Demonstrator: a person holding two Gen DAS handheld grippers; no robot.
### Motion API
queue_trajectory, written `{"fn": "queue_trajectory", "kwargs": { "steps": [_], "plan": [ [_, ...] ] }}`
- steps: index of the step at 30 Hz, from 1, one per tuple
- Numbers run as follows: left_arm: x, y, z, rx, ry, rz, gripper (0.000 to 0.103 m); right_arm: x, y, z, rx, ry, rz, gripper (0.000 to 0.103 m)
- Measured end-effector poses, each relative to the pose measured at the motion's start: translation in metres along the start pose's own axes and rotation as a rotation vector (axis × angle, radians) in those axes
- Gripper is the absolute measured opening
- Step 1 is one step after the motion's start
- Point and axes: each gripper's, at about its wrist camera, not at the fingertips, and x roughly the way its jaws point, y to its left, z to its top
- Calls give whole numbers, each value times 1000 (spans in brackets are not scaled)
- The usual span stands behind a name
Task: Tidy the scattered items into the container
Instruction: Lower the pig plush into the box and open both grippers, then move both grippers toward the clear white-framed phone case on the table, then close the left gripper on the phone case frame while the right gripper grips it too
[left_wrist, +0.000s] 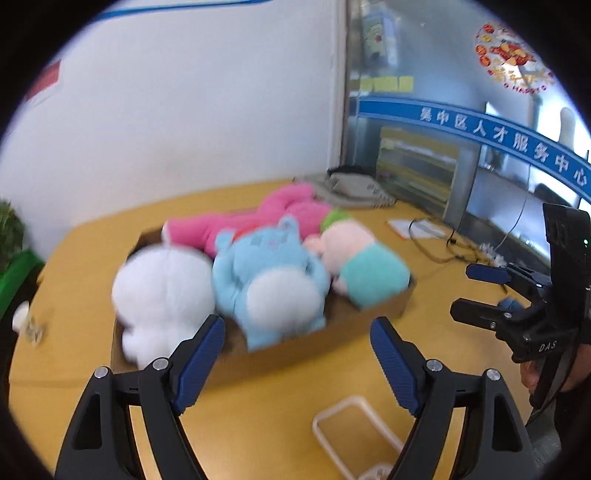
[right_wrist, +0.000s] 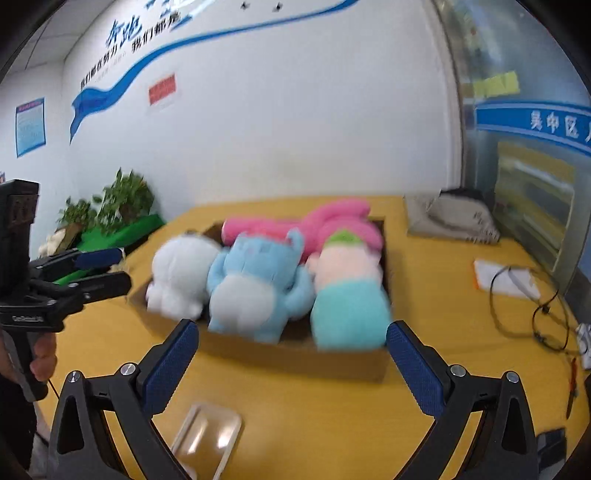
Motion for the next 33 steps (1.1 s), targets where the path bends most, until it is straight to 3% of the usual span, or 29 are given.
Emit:
{"fn": "queue_trajectory", "kwargs": {
  "steps": [5, 9, 12, 16, 20, 23, 27, 29, 33],
  "plan": [
    [26, 4, -60, -69, 162, -41, 81, 39, 17, -71, 76, 241, 92, 103],
    [51, 3, -87, -131, 249, -93, 81, 52, 42, -113, 50, 347, 122, 103],
    [68, 4, -98, -189, 299, -112, 79, 60, 57, -130, 4, 376, 73, 101],
    [79, 2, -109, -235, 351, -100, 76, 72, 57, -141, 3, 413, -5, 91],
    [81, -4, -112, -238, 349, -74, 62, 74, 55, -139, 2, 409, -43, 82],
    [82, -9, -112, -217, 345, -29, 41, 73, 58, -141, -26, 397, -74, 71],
    [82, -11, -114, -219, 346, -48, 17, 75, 61, -139, -57, 394, -76, 64],
    [82, -11, -115, -215, 348, -56, 12, 74, 63, -139, -59, 395, -62, 57],
    [81, -13, -115, -200, 347, -50, 11, 73, 69, -141, -66, 387, -48, 48]
  ]
}}
